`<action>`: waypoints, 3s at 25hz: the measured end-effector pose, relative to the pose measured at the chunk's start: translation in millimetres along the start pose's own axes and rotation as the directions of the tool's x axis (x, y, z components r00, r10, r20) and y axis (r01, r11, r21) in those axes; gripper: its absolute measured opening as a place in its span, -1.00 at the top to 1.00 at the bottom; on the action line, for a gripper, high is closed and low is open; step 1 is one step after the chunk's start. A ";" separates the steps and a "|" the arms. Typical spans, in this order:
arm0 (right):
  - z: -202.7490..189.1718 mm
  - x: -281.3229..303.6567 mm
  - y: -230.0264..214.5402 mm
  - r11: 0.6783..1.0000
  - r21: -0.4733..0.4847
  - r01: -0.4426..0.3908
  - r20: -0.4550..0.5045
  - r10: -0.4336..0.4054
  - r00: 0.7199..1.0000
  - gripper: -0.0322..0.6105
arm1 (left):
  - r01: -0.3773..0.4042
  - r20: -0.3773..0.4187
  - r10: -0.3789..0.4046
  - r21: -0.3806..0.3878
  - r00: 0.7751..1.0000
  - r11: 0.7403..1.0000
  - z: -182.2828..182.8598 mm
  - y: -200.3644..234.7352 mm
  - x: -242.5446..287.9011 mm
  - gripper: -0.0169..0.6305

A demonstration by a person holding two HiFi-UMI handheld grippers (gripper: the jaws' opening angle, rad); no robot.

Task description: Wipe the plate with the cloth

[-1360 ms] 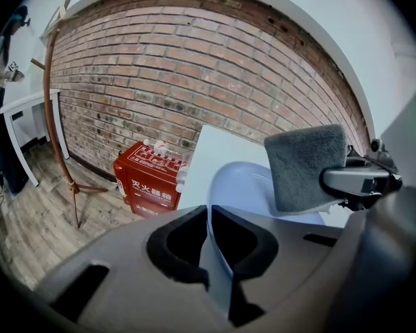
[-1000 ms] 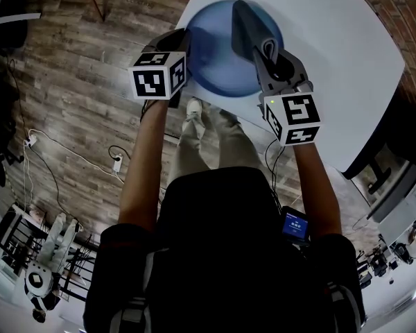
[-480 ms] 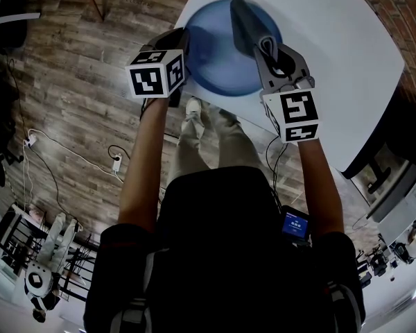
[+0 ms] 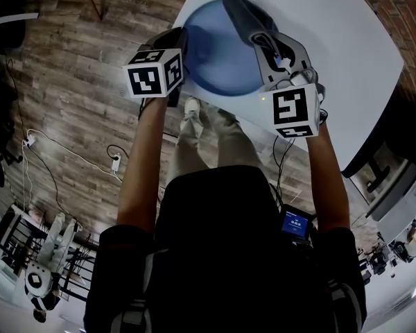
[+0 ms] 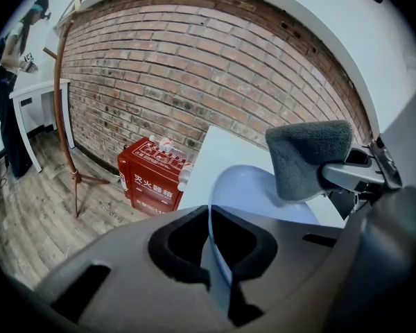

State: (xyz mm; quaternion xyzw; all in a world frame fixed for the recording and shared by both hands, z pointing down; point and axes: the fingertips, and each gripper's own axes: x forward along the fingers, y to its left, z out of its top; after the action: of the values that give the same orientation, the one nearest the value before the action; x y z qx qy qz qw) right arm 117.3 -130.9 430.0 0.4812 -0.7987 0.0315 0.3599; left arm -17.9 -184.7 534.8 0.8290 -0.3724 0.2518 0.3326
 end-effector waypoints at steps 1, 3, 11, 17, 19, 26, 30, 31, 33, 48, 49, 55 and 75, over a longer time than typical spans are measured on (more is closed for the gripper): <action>0.3 0.6 -0.8 1.000 -0.026 0.000 -0.011 0.000 1.000 0.74 | 0.001 -0.001 -0.001 -0.001 1.000 1.000 -0.5 0.3 0.2 0.86; 1.2 3.0 -2.1 0.997 -0.079 -0.001 -0.030 -0.002 1.000 0.74 | 0.002 -0.001 -0.002 -0.003 1.000 1.000 -1.1 0.8 0.4 0.86; -6.6 24.6 12.4 0.943 -0.314 -0.111 -0.150 0.066 0.986 0.74 | 0.009 0.001 -0.009 -0.009 1.000 1.000 -0.2 -0.1 -0.1 0.86; -15.4 43.4 30.9 0.899 -0.384 -0.209 -0.240 0.121 0.963 0.74 | 0.009 0.004 -0.009 -0.012 1.000 1.000 -0.3 3.3 -1.6 0.86; -19.7 49.6 34.5 0.889 -0.395 -0.230 -0.264 0.130 0.956 0.74 | 0.010 0.004 -0.010 -0.011 1.000 1.000 -0.6 3.8 -1.4 0.86; -37.1 67.8 42.6 0.860 -0.426 -0.281 -0.333 0.139 0.933 0.74 | 0.013 -0.002 -0.013 -0.015 1.000 1.000 -0.2 2.6 -1.3 0.86; -47.8 74.1 49.1 0.850 -0.429 -0.304 -0.354 0.151 0.923 0.74 | 0.015 0.004 -0.015 -0.020 1.000 1.000 -0.1 3.8 -2.6 0.86; -51.3 75.3 50.6 0.848 -0.430 -0.309 -0.360 0.153 0.921 0.74 | 0.016 0.006 -0.016 -0.021 1.000 1.000 -0.4 3.5 -2.6 0.86; -57.3 77.1 52.5 0.845 -0.432 -0.315 -0.369 0.153 0.917 0.74 | 0.018 0.007 -0.017 -0.023 1.000 1.000 -0.8 2.0 -2.3 0.86; -66.2 76.2 48.8 0.865 -0.391 -0.314 -0.422 0.135 0.897 0.73 | 0.006 0.013 -0.006 -0.038 1.000 0.999 0.1 1.4 -3.1 0.86; -67.5 75.1 48.2 0.867 -0.388 -0.314 -0.425 0.135 0.895 0.73 | 0.004 0.014 -0.003 -0.040 1.000 0.999 -0.1 1.2 -2.9 0.86; -77.6 65.2 45.8 0.876 -0.366 -0.314 -0.439 0.135 0.888 0.73 | 0.000 0.014 0.001 -0.045 1.000 0.999 -1.1 1.3 -2.6 0.86; -99.1 26.7 71.2 0.898 -0.286 -0.334 -0.466 0.175 0.867 0.73 | -0.016 0.024 0.017 -0.057 1.000 0.998 -0.8 1.4 -2.7 0.86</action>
State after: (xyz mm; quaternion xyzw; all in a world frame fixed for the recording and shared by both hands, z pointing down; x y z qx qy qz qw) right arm 107.5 -73.4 540.5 0.2772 -0.7492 0.0386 0.6004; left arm -20.8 -183.6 534.0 0.8192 -0.3903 0.2337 0.3493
